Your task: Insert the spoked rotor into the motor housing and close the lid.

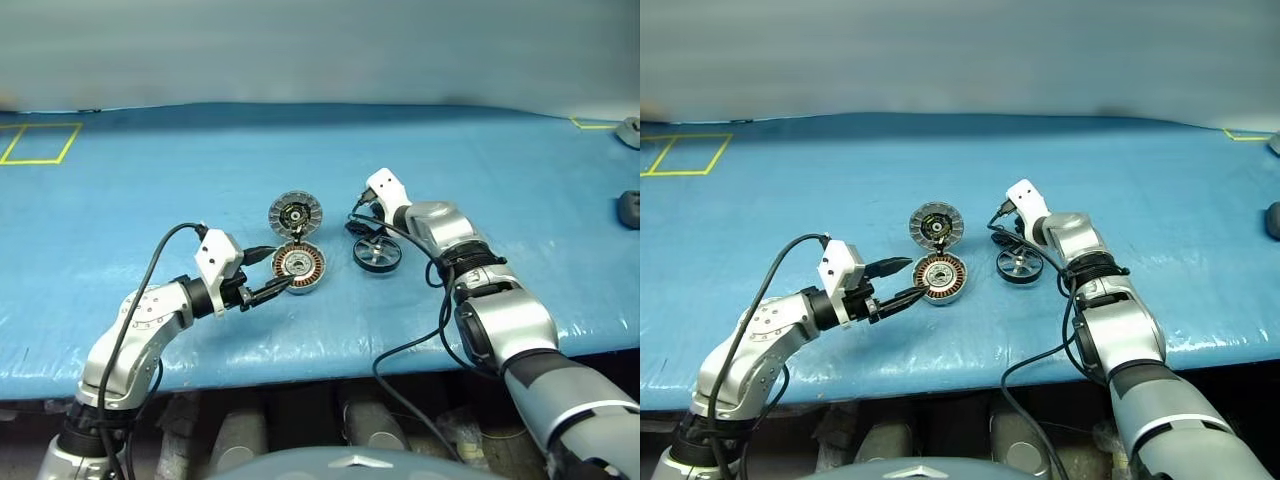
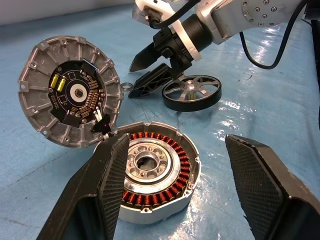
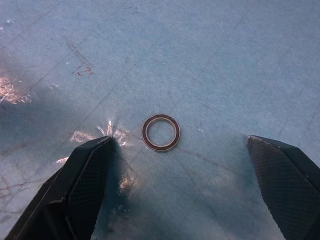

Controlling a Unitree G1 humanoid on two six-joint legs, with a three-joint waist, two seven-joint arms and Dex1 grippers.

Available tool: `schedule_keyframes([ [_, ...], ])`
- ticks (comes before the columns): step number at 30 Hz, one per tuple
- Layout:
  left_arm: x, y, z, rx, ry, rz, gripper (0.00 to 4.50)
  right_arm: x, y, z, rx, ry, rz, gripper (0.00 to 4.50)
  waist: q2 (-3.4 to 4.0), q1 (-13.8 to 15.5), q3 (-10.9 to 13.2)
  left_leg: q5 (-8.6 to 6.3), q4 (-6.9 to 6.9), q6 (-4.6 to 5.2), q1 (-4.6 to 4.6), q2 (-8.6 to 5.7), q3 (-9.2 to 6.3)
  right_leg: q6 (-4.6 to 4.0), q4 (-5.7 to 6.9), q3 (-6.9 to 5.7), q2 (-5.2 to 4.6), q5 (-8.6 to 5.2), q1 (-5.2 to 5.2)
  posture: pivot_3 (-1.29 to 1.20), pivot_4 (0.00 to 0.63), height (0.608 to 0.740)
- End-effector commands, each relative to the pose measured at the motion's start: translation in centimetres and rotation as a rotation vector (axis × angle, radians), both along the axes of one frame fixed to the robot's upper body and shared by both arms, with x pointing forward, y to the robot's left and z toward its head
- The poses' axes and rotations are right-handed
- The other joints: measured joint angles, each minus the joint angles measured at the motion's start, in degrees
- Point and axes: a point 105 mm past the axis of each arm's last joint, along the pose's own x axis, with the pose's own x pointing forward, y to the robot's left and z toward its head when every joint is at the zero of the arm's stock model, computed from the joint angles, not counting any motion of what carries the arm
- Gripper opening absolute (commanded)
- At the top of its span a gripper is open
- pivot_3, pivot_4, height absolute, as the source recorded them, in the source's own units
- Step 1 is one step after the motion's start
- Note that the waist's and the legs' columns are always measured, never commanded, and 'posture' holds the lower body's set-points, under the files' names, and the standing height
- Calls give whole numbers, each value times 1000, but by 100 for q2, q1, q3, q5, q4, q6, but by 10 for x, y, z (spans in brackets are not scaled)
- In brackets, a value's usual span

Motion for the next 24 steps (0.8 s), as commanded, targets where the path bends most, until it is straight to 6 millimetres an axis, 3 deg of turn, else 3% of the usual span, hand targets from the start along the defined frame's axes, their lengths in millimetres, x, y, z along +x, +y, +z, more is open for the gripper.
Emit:
schedule_keyframes([
  [1, -1, -4, 5, 6, -24, -13, 3272, 2, 9, 6, 14, -24, 20, 4500, 0, -7, 0, 0, 0, 0, 0, 1, 0, 0, 0, 0, 1, 0, 0, 0, 150, 740],
  [9, -1, -2, -2, 56, -20, -10, 3272, 2, 6, 2, 7, -27, -1, 4500, 1, -10, 0, 0, 0, 0, 3, 1, 0, 0, 2, 1, 2, 0, 1, 0, 150, 740],
  [12, -1, -2, -2, 58, -21, -12, 3307, 2, 6, 2, 5, -32, -2, 3905, 2, -9, 1, 0, 0, 0, 3, 1, 0, 0, 2, 1, 2, 0, 0, 0, 150, 740],
  [21, 0, -2, -2, 54, -20, -13, 3307, 4, 5, 2, 12, -43, -18, 925, 1, 0, 1, 0, 0, 0, 2, -1, -1, 0, 2, 0, 1, 0, 1, 0, 150, 740],
  [22, 0, -2, -2, 53, -19, -12, 3307, 4, 6, 2, 11, -42, -18, 673, 2, 0, 1, 0, 0, -1, 2, -1, -1, 0, 2, 0, 1, 0, 1, 0, 150, 740],
  [24, 1, -2, -3, 54, -21, -10, 3307, 3, 5, 0, 11, -40, -17, 653, 2, -1, 1, 0, 0, 0, 2, -1, -1, 0, 2, 0, 1, 0, 1, 0, 150, 740],
])
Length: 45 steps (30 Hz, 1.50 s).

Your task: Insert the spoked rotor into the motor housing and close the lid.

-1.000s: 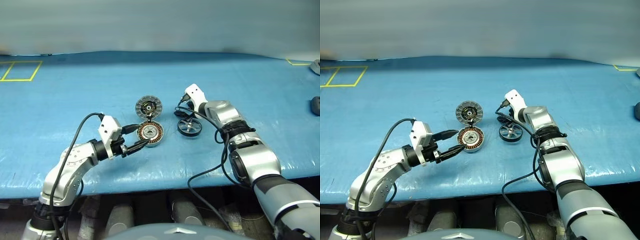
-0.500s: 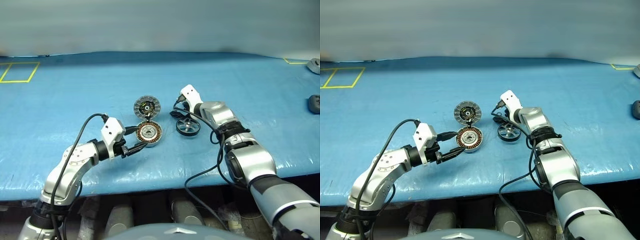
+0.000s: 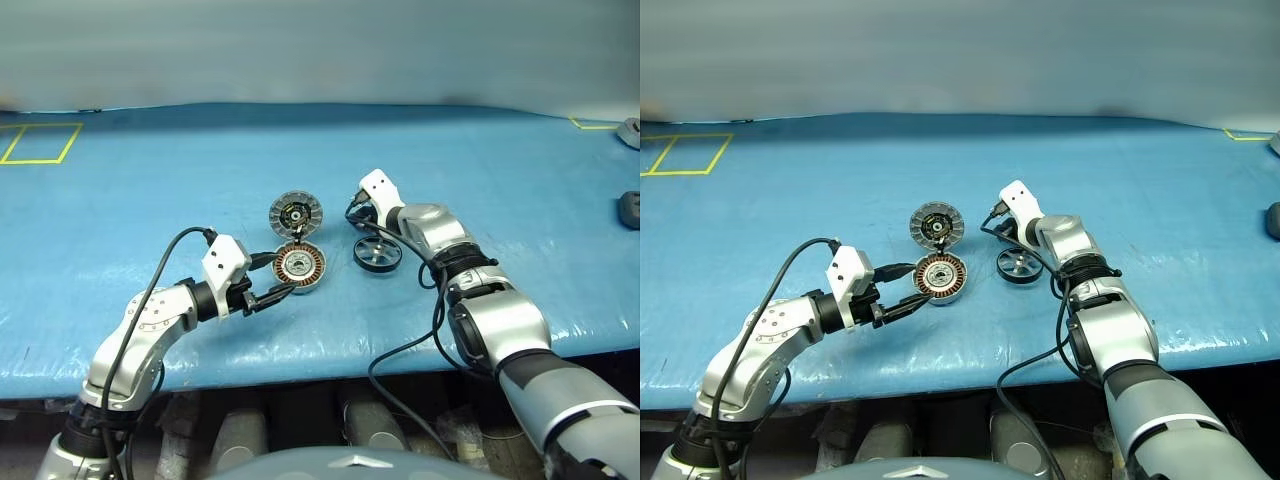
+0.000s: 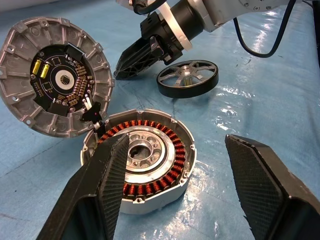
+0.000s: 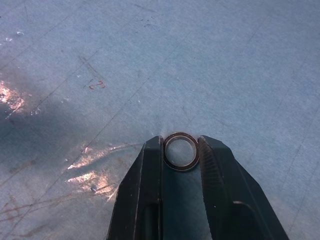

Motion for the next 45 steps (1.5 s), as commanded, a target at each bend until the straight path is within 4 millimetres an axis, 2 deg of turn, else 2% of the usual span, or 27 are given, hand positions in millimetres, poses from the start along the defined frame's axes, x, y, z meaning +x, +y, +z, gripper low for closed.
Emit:
schedule_keyframes([
  [1, 2, 0, 6, -2, -33, -2, 3307, 0, -3, 1, 10, -9, -10, 653, 0, 0, 0, 0, 0, 0, 0, 0, 0, 0, 0, 0, 0, 0, 0, 0, 150, 740],
  [6, 3, -1, 6, -10, -34, -11, 3307, 0, 1, 11, 53, -49, 8, 653, 0, 2, 0, 0, -1, 0, -1, 0, 0, 0, -1, -1, 0, 0, 0, 0, 150, 740],
  [10, 1, -4, 7, -25, -36, -35, 3307, -2, 3, 35, 154, -150, 23, 653, 3, 5, 3, 0, -4, 0, -5, 0, -1, 0, -2, -1, 0, 0, -5, 0, 150, 740],
  [14, 0, -5, 11, -69, -38, -50, 3307, -14, -2, 62, 195, -276, 45, 653, 14, 23, 10, 0, -4, 0, -11, 0, -2, 1, -4, -2, -1, 0, -8, 0, 150, 740],
  [17, 0, 0, 9, -73, -36, -54, 3307, -35, -7, 77, 186, -345, 75, 653, 14, 64, 10, 0, -9, 0, -13, 0, -5, 1, -7, -4, -1, -1, -9, 0, 150, 740],
  [20, 0, 4, 7, -64, -39, -58, 3307, -64, -4, 81, 190, -356, 121, 653, 14, 94, 11, 0, -12, 0, -12, 1, -5, 0, -9, -5, -1, -2, -10, 0, 150, 740],
  [25, 6, 21, 0, -31, -40, -3, 3307, -136, 26, 73, 215, -323, 294, 653, 14, 103, 11, -1, -13, 0, -13, 3, -5, -4, -11, -5, 0, -7, -12, 0, 150, 740],
  [28, 8, 32, -2, -27, -39, 48, 3307, -155, 36, 74, 250, -308, 318, 653, 12, 81, 14, 0, -12, 0, -10, 6, -2, 15, -11, -3, 3, -27, -12, 0, 150, 740],
  [32, 8, 45, -5, -5, -35, 89, 3307, -160, 49, 68, 262, -281, 333, 653, 5, 95, 15, 3, -2, -5, -4, 6, -3, 21, -11, -4, 3, -29, -4, 0, 150, 740],
  [35, 8, 48, -6, -10, -28, 93, 3307, -157, 60, 60, 251, -254, 362, 653, 4, 107, 16, 6, 1, -10, -3, 6, -1, 15, -11, -3, 2, -32, -3, 0, 150, 740],
  [39, 6, 50, -9, 0, -19, 89, 3307, -143, 75, 51, 229, -236, 395, 653, 2, 100, 17, 6, 3, -10, -5, 4, 4, 17, -11, 0, -1, -31, -5, 0, 150, 740],
  [45, -1, 42, -9, 1, -9, 41, 3307, -122, 92, 44, 216, -209, 429, 653, 2, 108, 17, 6, -10, -10, -8, 6, -1, 11, -11, -6, 2, -18, -11, 0, 150, 740],
])
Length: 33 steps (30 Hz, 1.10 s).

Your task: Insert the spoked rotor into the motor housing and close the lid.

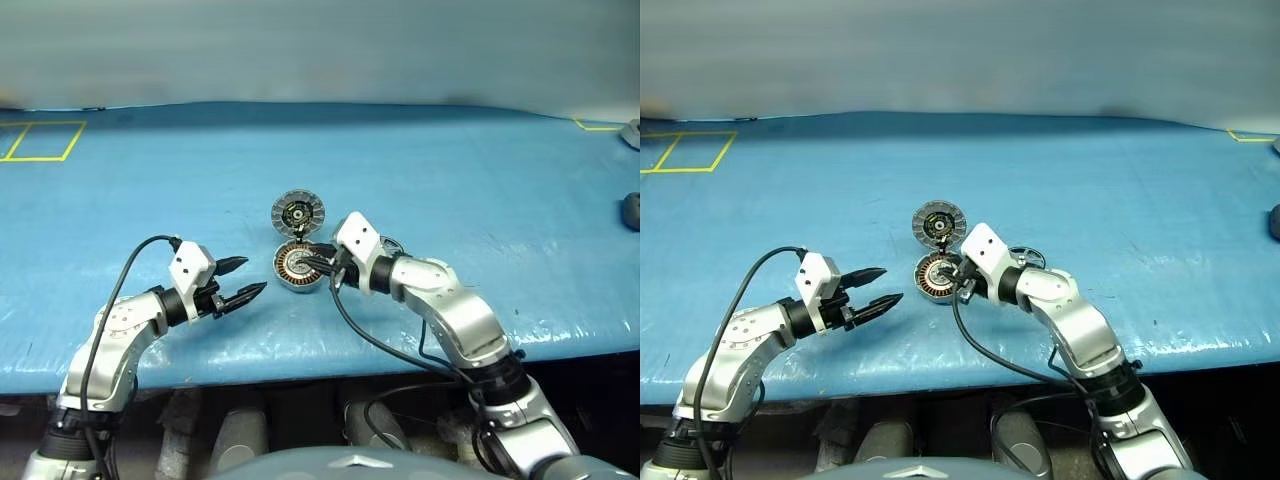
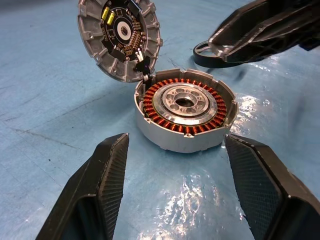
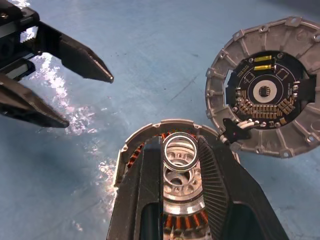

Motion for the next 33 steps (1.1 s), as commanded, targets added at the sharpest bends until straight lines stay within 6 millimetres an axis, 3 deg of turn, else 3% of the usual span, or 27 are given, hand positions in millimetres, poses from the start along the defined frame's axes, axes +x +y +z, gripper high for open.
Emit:
schedule_keyframes([
  [1, -3, -4, 10, -1, -40, -31, 3307, 5, 9, 2, -2, -23, 37, 653, 0, 14, 0, 0, -2, 0, -1, 0, -1, -16, 0, -1, 0, 7, 0, 0, 150, 740],
  [6, -3, -2, 9, 4, -37, -23, 3307, 7, 16, -13, -50, 17, 83, 653, 0, 23, 0, -1, -8, 1, -5, 0, -1, -21, -12, -2, -1, 6, -2, 0, 150, 740],
  [33, -2, -8, 5, 9, -27, -21, 3307, 18, 3, -27, -128, 17, 46, 653, 0, 35, 0, -1, -11, 1, -6, 1, -2, -19, -21, -3, -1, 7, 1, 0, 150, 740],
])
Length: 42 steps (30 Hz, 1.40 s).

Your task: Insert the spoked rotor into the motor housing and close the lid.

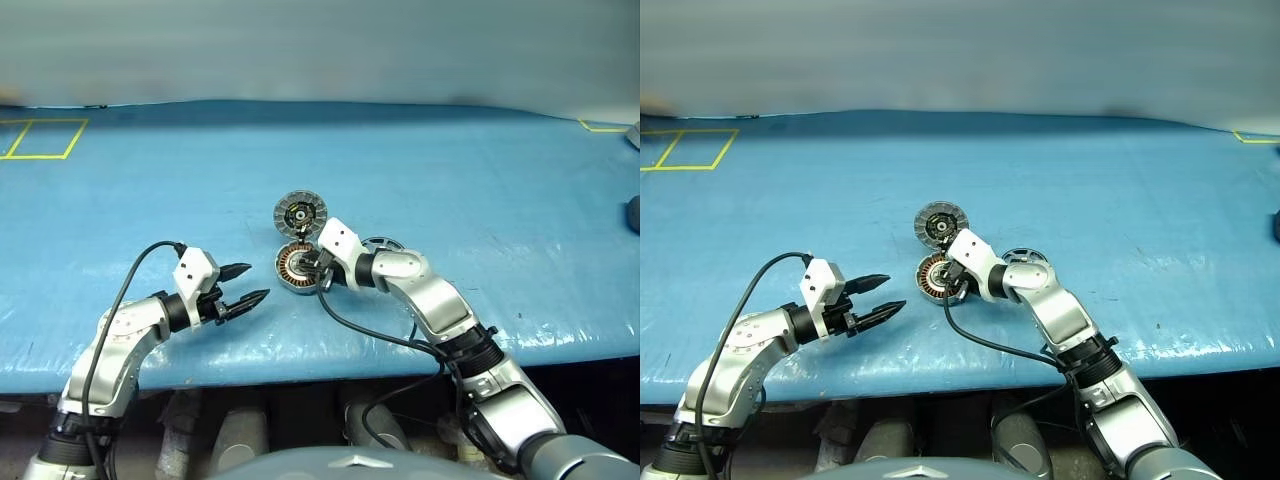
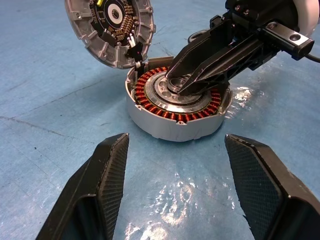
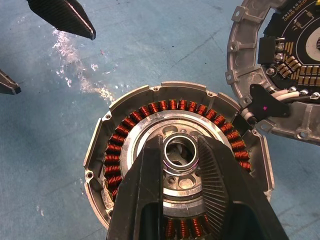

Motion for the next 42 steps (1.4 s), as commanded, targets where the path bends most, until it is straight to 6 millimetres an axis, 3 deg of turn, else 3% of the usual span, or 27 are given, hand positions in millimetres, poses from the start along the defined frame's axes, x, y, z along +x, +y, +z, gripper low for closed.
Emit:
schedule_keyframes([
  [1, 1, -4, 10, -1, -45, -16, 3307, 5, -1, 7, -2, -39, -4, 653, 0, 0, 0, 0, 0, 0, 0, 0, 0, 0, 0, 0, 0, 0, 0, 0, 150, 740],
  [2, 1, -4, 10, -1, -45, -16, 3307, 5, 0, 7, 5, -40, -1, 653, 0, 0, 0, 0, 0, 0, 0, 0, 0, 0, 0, 0, 0, 0, 0, 0, 150, 740],
  [7, 2, -4, 10, 0, -45, -14, 3307, 3, 0, 6, 15, -24, 2, 2312, 0, 0, 0, 0, 1, 0, 0, 0, 0, 0, 0, 0, 0, 0, 1, 0, 150, 740],
  [16, 3, -5, 10, 0, -45, -15, 3307, 1, 0, 26, 120, -32, 9, 2312, 0, 0, 0, 0, 0, 0, 0, 0, 0, 1, 0, 0, 0, 0, 1, 0, 150, 740],
  [18, 3, -5, 10, -2, -46, -16, 3307, 0, 2, 39, 206, -31, 11, 2312, 0, 0, 0, 0, 0, 0, 0, 0, -1, 1, 0, 0, 0, 0, 1, 0, 150, 740],
  [21, 3, -7, 11, -11, -47, -18, 3307, -1, 1, 47, 250, -40, 5, 1727, 0, -3, 0, 0, 0, 0, 0, 2, -2, 0, 0, 0, 2, 0, 0, 0, 150, 740],
  [26, 4, -7, 12, -13, -49, -20, 3307, 3, -4, 36, 215, -58, -53, 55, 0, 3, 0, 0, 0, 0, 0, 0, -1, 1, -2, -1, -1, 0, 1, 0, 150, 740],
  [42, 8, -16, 17, -20, -63, -79, 3307, -5, 0, 16, 216, 14, -72, 23, 0, 0, 0, 0, 0, 0, 0, 0, -1, 1, -2, 0, 2, 0, 1, 0, 150, 740],
])
